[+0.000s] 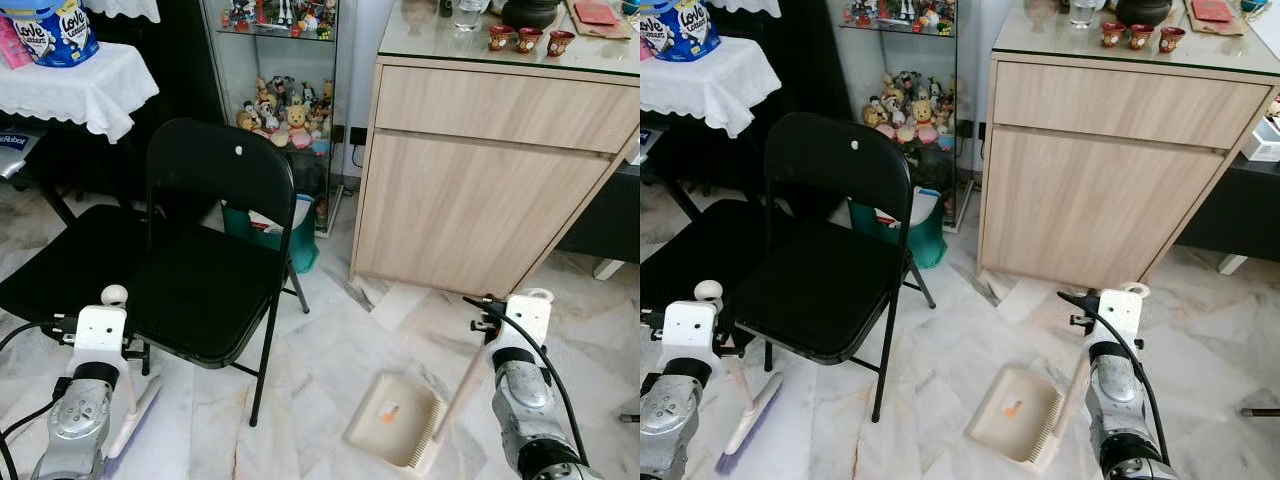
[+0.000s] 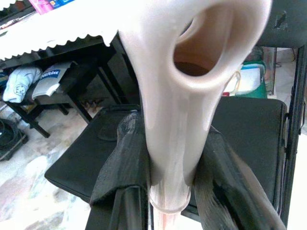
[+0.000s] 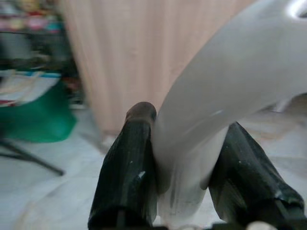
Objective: Sweep floor
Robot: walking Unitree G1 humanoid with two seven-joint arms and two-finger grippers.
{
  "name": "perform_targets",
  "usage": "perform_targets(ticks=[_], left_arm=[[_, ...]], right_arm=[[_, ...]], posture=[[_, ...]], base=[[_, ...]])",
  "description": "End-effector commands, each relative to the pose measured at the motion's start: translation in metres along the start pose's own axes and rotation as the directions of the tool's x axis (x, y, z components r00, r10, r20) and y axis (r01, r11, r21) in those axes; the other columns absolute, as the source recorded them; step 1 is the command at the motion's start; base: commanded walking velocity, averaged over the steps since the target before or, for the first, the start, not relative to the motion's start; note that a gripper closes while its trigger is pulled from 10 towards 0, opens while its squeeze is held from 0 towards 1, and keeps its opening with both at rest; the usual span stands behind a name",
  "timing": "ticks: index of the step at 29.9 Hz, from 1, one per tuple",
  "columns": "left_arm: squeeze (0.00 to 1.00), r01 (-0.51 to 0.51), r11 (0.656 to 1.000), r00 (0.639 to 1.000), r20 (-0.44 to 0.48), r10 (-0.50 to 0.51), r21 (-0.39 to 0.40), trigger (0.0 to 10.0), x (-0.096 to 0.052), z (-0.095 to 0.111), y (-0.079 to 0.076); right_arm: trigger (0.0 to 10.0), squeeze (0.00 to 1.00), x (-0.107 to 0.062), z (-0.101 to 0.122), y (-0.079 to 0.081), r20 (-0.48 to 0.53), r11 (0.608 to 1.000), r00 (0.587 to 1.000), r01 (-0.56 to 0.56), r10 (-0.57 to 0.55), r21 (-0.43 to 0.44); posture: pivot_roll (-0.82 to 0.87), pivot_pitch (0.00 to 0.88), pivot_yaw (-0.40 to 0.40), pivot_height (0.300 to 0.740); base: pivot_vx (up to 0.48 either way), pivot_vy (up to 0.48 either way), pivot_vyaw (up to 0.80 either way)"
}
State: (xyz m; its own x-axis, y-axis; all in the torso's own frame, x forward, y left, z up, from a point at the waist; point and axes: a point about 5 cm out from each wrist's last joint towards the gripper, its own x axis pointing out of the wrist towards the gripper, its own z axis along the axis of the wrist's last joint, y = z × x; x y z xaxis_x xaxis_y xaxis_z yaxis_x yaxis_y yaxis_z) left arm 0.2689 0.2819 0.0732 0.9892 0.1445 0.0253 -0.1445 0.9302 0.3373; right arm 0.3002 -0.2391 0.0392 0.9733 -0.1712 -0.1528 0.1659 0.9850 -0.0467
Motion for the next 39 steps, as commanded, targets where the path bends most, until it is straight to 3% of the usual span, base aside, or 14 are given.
perform_targets(ticks=[1,10,20,26,33,39], left_arm=[[0.00,-0.010,1.000,1.000,0.025,0.010,0.008,10.0,0.002,0.004,0.004],[0.00,-0.008,1.000,1.000,0.026,0.008,0.010,10.0,0.002,0.004,0.004],[0.00,-0.007,1.000,1.000,0.027,0.007,0.011,10.0,0.001,0.004,0.005],[0.00,-0.006,1.000,1.000,0.025,0.006,0.009,10.0,0.001,0.004,0.004],[0.00,-0.003,1.000,1.000,0.023,0.003,0.007,10.0,0.000,0.004,0.003],[0.00,0.000,1.000,1.000,0.025,-0.001,0.006,10.0,0.000,0.004,0.002]], right_arm=[[10.0,0.00,0.000,0.003,0.002,0.020,0.998,0.999,-0.043,0.042,0.043],[10.0,0.00,-0.003,-0.003,0.014,-0.013,0.976,0.977,-0.213,0.213,0.038],[10.0,0.00,-0.003,-0.001,0.005,-0.097,0.915,0.936,-0.351,0.338,-0.201],[10.0,0.00,0.000,0.009,-0.001,-0.075,0.903,0.939,-0.343,0.335,-0.259],[10.0,0.00,0.000,0.009,0.007,-0.064,0.895,0.931,-0.364,0.360,-0.259],[10.0,0.00,-0.003,0.002,0.019,-0.063,0.903,0.926,-0.378,0.373,-0.206]], posture=[[-0.01,0.080,0.020,0.740],[-0.01,0.078,0.021,0.740],[0.00,0.078,0.021,0.740],[0.00,0.081,0.021,0.740],[0.00,0.090,0.021,0.740],[0.00,0.096,0.022,0.740]], base=[[0.000,0.000,0.00],[0.000,0.000,0.00],[0.000,0.000,0.00],[0.000,0.000,0.00],[0.000,0.000,0.00],[0.000,0.000,0.00]])
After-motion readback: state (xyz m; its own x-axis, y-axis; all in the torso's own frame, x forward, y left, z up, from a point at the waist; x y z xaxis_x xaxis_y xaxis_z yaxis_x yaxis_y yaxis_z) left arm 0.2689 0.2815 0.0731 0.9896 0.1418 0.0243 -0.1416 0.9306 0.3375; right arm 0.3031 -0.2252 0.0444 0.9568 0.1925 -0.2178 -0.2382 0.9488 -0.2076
